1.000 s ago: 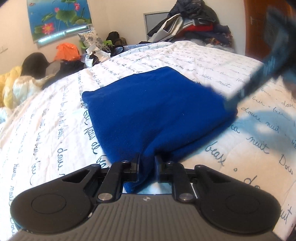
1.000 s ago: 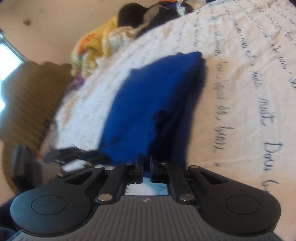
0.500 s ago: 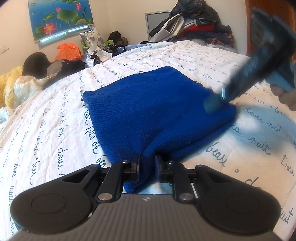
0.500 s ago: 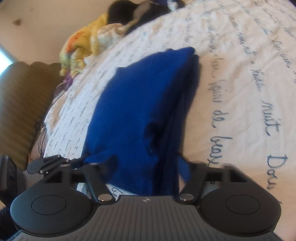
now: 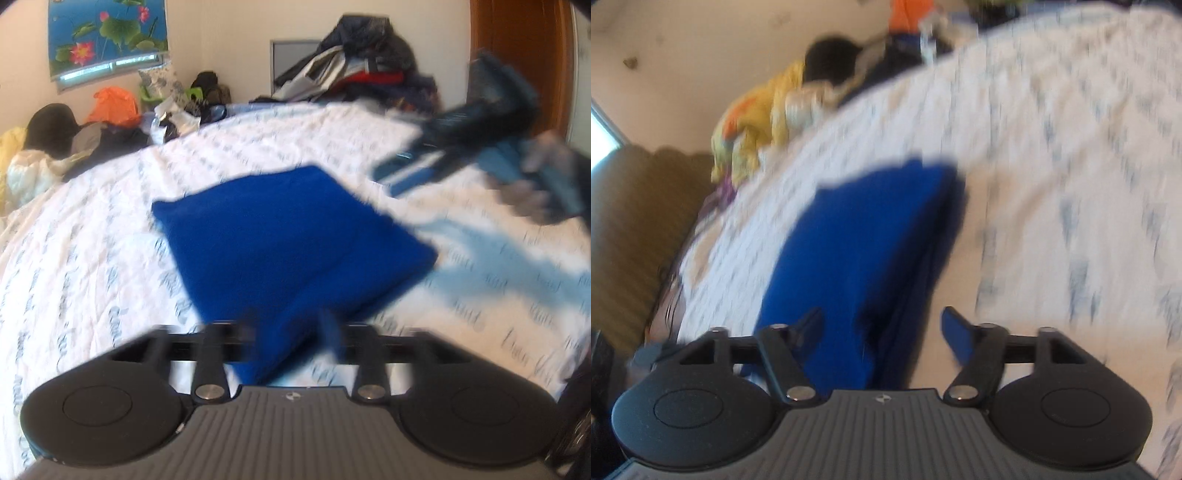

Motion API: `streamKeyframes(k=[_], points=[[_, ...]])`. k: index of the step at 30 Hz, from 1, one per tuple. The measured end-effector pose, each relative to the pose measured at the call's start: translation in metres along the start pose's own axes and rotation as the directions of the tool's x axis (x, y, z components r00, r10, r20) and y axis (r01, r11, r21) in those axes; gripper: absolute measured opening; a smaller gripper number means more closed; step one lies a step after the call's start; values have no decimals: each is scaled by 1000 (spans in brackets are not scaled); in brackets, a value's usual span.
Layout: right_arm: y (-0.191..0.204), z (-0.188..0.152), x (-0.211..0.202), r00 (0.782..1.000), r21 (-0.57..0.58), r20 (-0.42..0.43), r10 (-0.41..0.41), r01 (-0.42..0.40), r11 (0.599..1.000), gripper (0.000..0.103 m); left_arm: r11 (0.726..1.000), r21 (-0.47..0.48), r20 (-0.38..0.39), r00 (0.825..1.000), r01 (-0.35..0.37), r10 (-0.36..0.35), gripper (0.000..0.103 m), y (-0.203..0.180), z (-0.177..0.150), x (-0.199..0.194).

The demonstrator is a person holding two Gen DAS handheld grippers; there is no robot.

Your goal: Fold small clothes

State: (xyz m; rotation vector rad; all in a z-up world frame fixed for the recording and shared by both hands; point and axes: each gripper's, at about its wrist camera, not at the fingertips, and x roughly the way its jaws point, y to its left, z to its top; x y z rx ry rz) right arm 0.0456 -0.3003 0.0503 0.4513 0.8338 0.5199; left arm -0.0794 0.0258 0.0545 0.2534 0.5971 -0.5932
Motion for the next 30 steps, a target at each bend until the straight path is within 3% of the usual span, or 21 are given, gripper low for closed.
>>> streamKeyframes(k=[1, 3, 5, 6, 7, 9, 12, 14, 15, 16, 18, 20, 21, 24, 27, 28, 29, 30], points=[[-3, 13, 6, 1000, 9, 24, -3, 3, 1000, 73, 1000, 1, 14, 1000, -3, 3, 67, -1, 3, 4], [-8, 42, 29, 999, 43, 38, -26, 25, 999, 73, 1000, -1, -4, 1000, -9, 9, 63, -3, 7, 20], [-12, 66, 65, 997, 42, -2, -82, 82, 996, 72, 999, -33, -57, 998, 15, -17, 60, -4, 7, 42], [-11, 73, 86, 990, 18, -33, -134, 135, 991, 59, 998, -56, -99, 995, 20, -25, 59, -3, 3, 54], [-10, 78, 108, 979, -41, -72, -190, 188, 981, 15, 998, -67, -75, 997, 8, -13, 60, -3, -2, 58], [-5, 84, 125, 969, -195, -42, -242, 229, 954, 11, 998, -66, -51, 999, 10, -14, 60, -4, -7, 57], [-13, 92, 127, 961, -185, -61, -272, 257, 949, 10, 992, -123, -64, 998, 17, -26, 58, 2, -5, 48], [-7, 89, 117, 959, -165, -79, -272, 256, 952, 18, 974, -224, -31, 999, 29, -37, 58, 19, -4, 31], [-7, 86, 105, 962, -117, -93, -256, 244, 963, 31, 956, -290, -12, 999, 32, -37, 68, 30, -5, 24], [-6, 82, 92, 972, -69, -101, -213, 207, 976, 59, 931, -364, -3, 999, 40, -44, 79, 42, -6, 20], [-12, 64, 64, 993, 11, -53, -103, 103, 995, 91, 854, -515, -5, 996, 73, -88, 79, 67, -9, 23], [-13, 48, 58, 997, 39, -66, -35, 37, 999, 91, 791, -606, -18, 993, 79, -113, 79, 86, -5, 36], [-13, 44, 60, 995, 38, -86, -52, 55, 998, 91, 785, -616, -26, 995, 64, -101, 78, 92, 1, 45], [-13, 51, 79, 986, -1, -92, -142, 142, 990, 91, 806, -591, -33, 999, 15, -43, 77, 112, 37, 78], [-16, 71, 104, 984, 6, -82, -157, 158, 987, 91, 793, -603, -130, 991, -90, 13, 68, 131, 60, 122], [-16, 77, 110, 984, 10, -64, -164, 165, 986, 85, 794, -595, -167, 986, -122, 26, 53, 134, 64, 134], [-15, 81, 117, 983, 5, -49, -179, 179, 984, 67, 808, -571, -163, 985, -145, 62, 48, 134, 68, 140], [-13, 84, 126, 978, -32, -73, -193, 191, 981, 14, 821, -549, -176, 982, -158, 71, 37, 132, 71, 146]])
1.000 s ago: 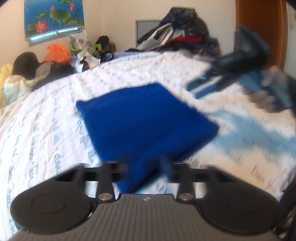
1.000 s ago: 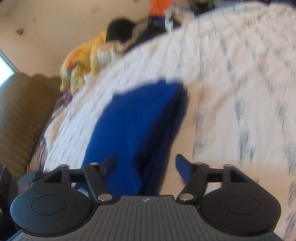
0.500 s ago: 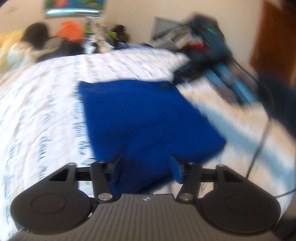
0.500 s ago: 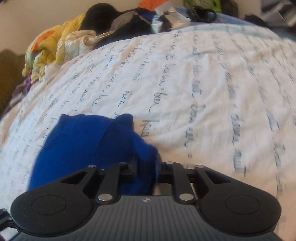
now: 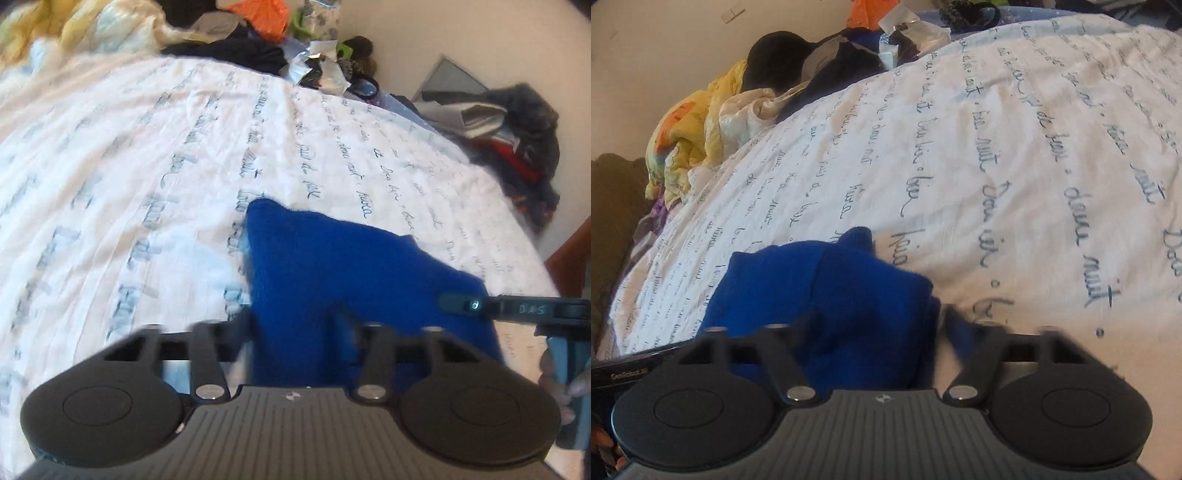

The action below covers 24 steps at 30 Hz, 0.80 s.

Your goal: Fold small clothes

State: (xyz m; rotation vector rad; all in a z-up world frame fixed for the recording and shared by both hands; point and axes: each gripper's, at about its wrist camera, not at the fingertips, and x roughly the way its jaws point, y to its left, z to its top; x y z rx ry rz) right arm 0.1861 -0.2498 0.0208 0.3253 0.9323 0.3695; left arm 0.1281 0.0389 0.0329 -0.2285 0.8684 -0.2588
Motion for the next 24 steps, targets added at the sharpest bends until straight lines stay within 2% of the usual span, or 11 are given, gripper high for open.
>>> streamKeyframes(k=[3, 6, 8, 10, 11, 14, 17, 18, 19, 21, 24], points=[[18, 4, 11, 997, -190, 55, -60, 70, 979, 14, 995, 72, 47, 997, -69, 66, 36, -11, -1, 2], [22, 2, 10, 991, -215, 96, -89, 109, 970, 18, 993, 92, 76, 995, -78, 71, 42, -11, -12, -12], [13, -5, -3, 995, -111, 70, -78, 85, 990, 38, 998, 50, 72, 997, -29, 26, 49, -2, -27, -37], [-2, -23, -28, 1000, 27, 16, 19, -20, 999, 81, 999, 14, 52, 998, 42, -43, 66, 7, -48, -61], [-8, -39, -41, 996, 63, 15, 90, -91, 994, 83, 998, -4, 28, 997, 66, -66, 65, 11, -60, -68], [-10, -81, -63, 986, 71, -37, 162, -159, 985, 83, 995, -28, -12, 996, 93, -93, 62, 14, -90, -82], [6, -107, -73, 983, -12, -51, 178, -179, 984, 75, 996, -20, -57, 994, 90, -91, 18, 3, -101, -85], [16, -114, -73, 986, -69, -62, 153, -157, 985, 26, 997, 12, -39, 997, 70, -69, 17, -1, -103, -85], [23, -120, -71, 990, -134, -67, 121, -129, 983, 15, 997, 65, -20, 999, 39, -38, 20, -6, -105, -84], [32, -127, -72, 995, -280, -25, 92, -96, 955, 14, 989, 150, 9, 1000, 15, -17, 21, -12, -108, -84], [34, -124, -74, 999, -281, -14, 48, -50, 958, 18, 977, 210, 51, 998, -35, 24, 22, -18, -114, -101]])
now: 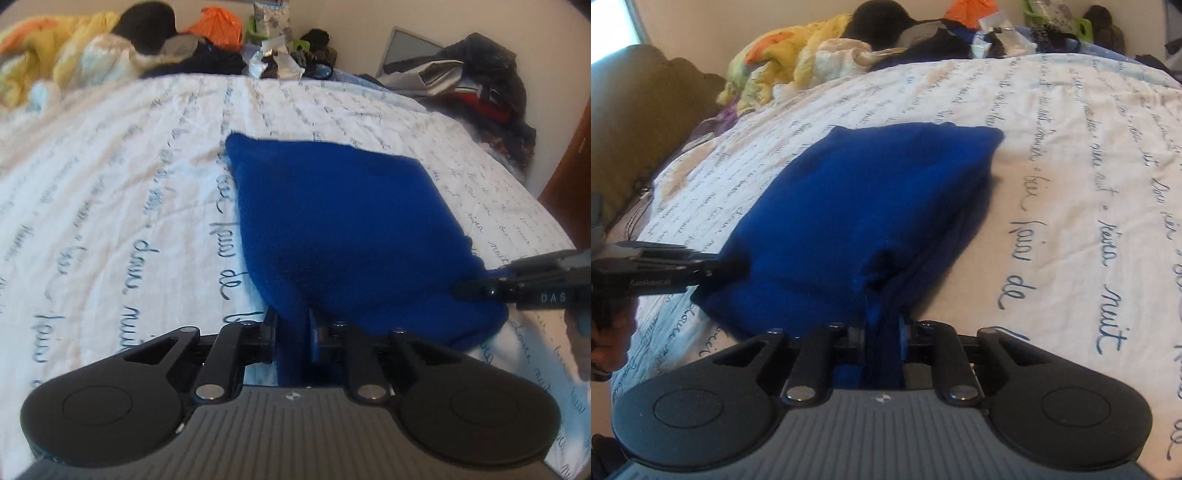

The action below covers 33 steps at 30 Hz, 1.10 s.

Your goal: Fold small clothes

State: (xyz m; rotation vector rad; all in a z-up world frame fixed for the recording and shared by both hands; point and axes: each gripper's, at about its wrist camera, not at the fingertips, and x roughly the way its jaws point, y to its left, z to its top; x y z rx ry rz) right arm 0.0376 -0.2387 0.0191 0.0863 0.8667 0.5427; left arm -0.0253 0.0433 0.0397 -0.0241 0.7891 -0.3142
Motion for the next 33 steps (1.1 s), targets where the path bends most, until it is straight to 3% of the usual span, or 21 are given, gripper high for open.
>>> streamKeyframes(k=[2, 3, 4, 6, 9, 10, 11, 13, 15, 17, 18, 19, 20, 21, 22, 23, 24, 25, 27, 30, 33], points=[[10, -6, -18, 996, 13, 13, -84, 84, 996, 27, 999, 42, 62, 998, -9, 6, 30, -9, -8, -24], [20, -10, -29, 994, 0, 44, -98, 98, 995, 27, 999, 53, 76, 997, 11, -15, 42, -14, -12, -32], [30, -15, -38, 993, -24, 86, -78, 80, 996, 27, 998, 56, 74, 997, 35, -39, 48, -21, -15, -34], [48, -18, -38, 992, -71, 110, -59, 67, 995, 27, 997, 69, 51, 997, 46, -50, 48, -34, -21, -28], [65, -21, -13, 995, -145, 49, -85, 91, 985, 27, 991, 133, 12, 1000, -6, 4, 46, -47, -33, -9], [61, -24, -3, 997, -150, 17, -79, 81, 985, 26, 988, 149, 42, 999, -24, 18, 41, -43, -38, -8], [53, -31, -4, 996, -151, 70, -49, 59, 987, 26, 988, 153, 43, 999, -29, 23, 38, -39, -39, -10], [36, -27, -11, 999, -52, 49, -8, 10, 999, 26, 992, 124, 23, 999, -36, 33, 29, -30, -35, -20], [40, -16, -20, 1000, -6, -13, -8, 8, 1000, 28, 994, 111, 54, 998, -24, 18, 28, -30, -30, -33], [50, -1, -31, 998, -25, 54, 13, -11, 1000, 31, 990, 141, 112, 994, -21, 5, 42, -43, -21, -36], [53, 9, -33, 995, -27, 98, 18, -15, 1000, 42, 989, 147, 127, 992, -21, 2, 61, -49, -16, -32], [55, 22, -31, 990, -22, 140, 5, -2, 1000, 68, 989, 147, 136, 991, -12, -8, 82, -55, -12, -26], [56, 32, -25, 987, -22, 161, -18, 21, 1000, 80, 988, 152, 136, 991, 1, -21, 89, -60, -10, -16], [56, 42, -15, 986, -29, 162, -41, 46, 999, 90, 986, 165, 113, 994, -10, -9, 89, -62, -10, -5], [55, 49, -2, 989, -44, 134, -69, 75, 996, 89, 983, 177, 55, 998, -36, 27, 73, -62, -12, 10], [50, 52, 16, 991, -65, 73, -113, 118, 991, 88, 985, 166, 25, 999, -42, 38, 72, -57, -18, 18], [43, 48, 33, 984, -103, 10, -176, 176, 979, 86, 985, 172, 62, 998, -32, 22, 71, -53, -25, 13], [40, 35, 40, 969, -194, 30, -245, 246, 950, 92, 981, 194, 64, 998, -30, 18, 71, -50, -30, 10], [6, 27, 31, 992, -48, 39, -119, 121, 991, 92, 981, 193, 50, 999, -18, 9, 69, -45, -34, 2], [-3, 41, 17, 987, 12, -3, -160, 160, 987, 89, 977, 212, 56, 998, -36, 25, 67, -47, -35, 3], [21, 63, -6, 975, 2, 175, -137, 139, 990, 90, 977, 211, 54, 998, -40, 29, 69, -49, -31, 8]])
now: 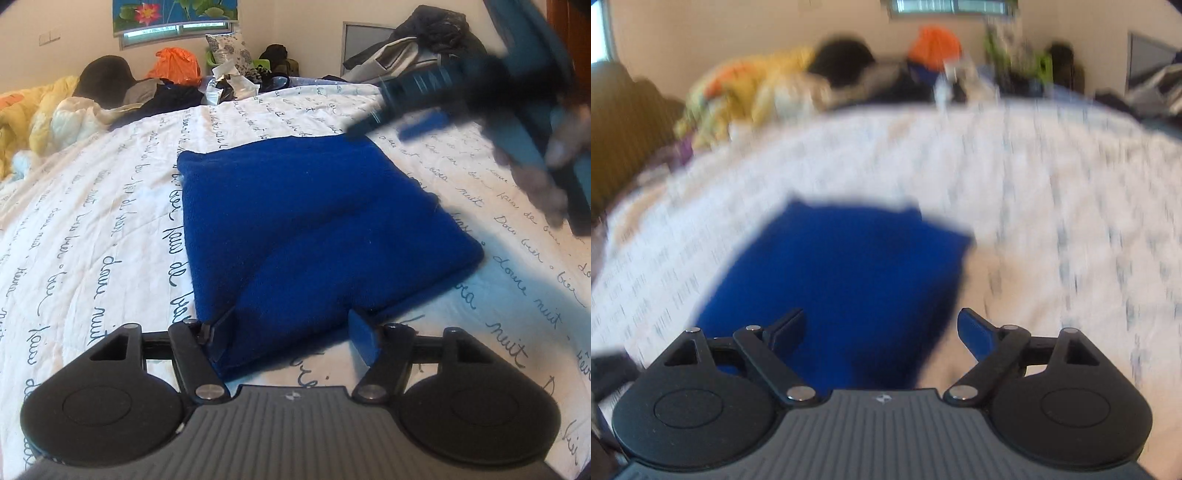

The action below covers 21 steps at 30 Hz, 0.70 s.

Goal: Fold small clothes
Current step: 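Open both grippers and lift them away from the folded sweater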

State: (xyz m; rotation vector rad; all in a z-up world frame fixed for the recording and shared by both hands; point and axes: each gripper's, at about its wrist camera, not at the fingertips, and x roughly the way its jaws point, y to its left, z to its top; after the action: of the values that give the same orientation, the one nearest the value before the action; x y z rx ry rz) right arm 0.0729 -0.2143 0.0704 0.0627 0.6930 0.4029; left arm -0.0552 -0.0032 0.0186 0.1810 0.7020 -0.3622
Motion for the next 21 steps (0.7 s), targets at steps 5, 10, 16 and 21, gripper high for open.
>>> streamKeyframes(k=[5, 10, 16, 21], points=[[25, 20, 49, 996, -58, -82, 42, -47, 997, 89, 1000, -3, -5, 1000, 0, 0, 70, 2, 1, 0], [21, 0, 68, 993, -129, -114, -15, 0, 992, 90, 1000, -12, 7, 1000, -7, 7, 70, 2, -2, -2], [22, -23, -9, 999, -44, -33, 7, -9, 999, 92, 1000, -17, 6, 1000, -24, 24, 72, -4, -6, -14], [15, -74, -48, 998, 46, -59, -20, 23, 999, 94, 997, -43, 19, 998, -61, 61, 85, -10, -13, -30]])
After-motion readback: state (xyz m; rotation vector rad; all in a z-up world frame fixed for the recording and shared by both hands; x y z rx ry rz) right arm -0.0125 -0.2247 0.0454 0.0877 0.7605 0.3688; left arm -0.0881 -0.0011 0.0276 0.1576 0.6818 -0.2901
